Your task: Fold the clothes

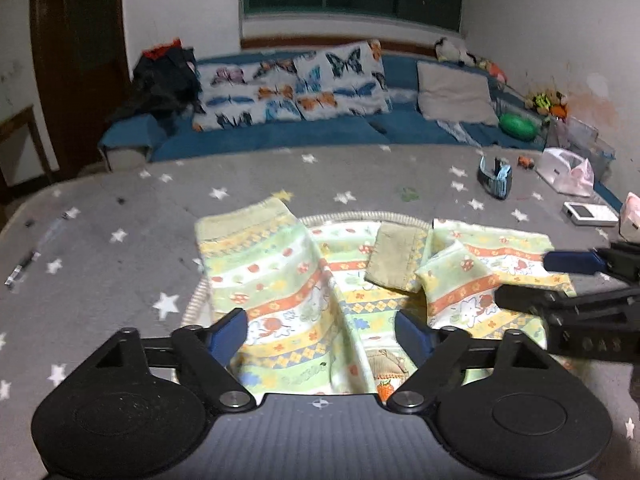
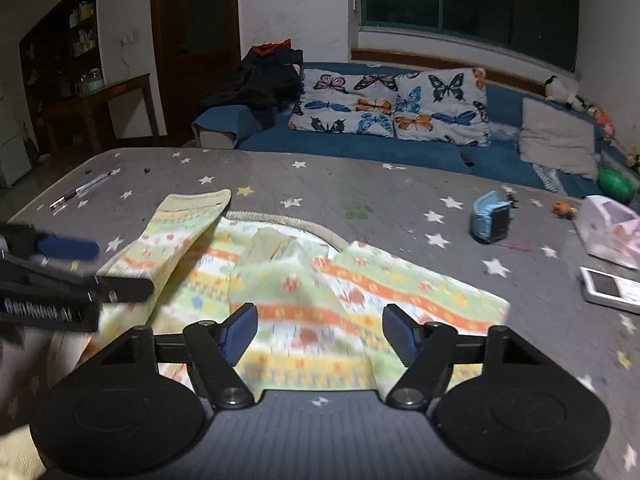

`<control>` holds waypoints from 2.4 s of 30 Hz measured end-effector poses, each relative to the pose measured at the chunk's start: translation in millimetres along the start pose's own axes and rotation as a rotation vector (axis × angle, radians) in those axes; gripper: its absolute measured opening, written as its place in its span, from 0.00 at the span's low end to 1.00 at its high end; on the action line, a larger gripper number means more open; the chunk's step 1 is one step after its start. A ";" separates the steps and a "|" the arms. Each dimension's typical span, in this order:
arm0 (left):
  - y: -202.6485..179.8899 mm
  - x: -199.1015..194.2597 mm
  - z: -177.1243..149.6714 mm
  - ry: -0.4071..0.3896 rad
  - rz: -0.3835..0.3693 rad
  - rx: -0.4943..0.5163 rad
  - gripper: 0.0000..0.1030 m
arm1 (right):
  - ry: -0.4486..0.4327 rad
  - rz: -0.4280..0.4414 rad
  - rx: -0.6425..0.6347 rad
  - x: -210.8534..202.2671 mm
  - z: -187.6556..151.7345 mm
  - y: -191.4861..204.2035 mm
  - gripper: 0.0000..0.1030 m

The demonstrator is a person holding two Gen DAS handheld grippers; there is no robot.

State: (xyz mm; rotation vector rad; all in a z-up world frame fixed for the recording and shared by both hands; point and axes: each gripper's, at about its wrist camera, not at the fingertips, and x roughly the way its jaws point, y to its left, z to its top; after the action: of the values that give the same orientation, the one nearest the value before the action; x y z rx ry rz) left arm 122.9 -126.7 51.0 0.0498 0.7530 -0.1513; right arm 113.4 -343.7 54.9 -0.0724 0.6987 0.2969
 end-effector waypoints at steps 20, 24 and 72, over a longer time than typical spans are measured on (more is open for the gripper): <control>47.1 -31.0 -26.0 -0.026 0.032 -0.173 0.02 | -0.055 0.031 0.079 7.2 1.4 -27.9 0.03; 62.5 -53.9 -39.2 -0.051 0.046 -0.248 0.02 | -0.077 0.012 0.091 -19.2 2.6 -39.9 0.03; 79.6 -144.9 -148.4 -0.020 0.078 -0.416 0.01 | -0.142 -0.207 0.445 -166.3 -141.7 -166.2 0.08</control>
State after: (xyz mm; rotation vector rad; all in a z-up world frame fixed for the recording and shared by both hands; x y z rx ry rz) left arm -69.5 -16.1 41.2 -0.3167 0.7488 0.0810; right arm -46.8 -566.6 47.9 0.2960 0.5969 -0.0563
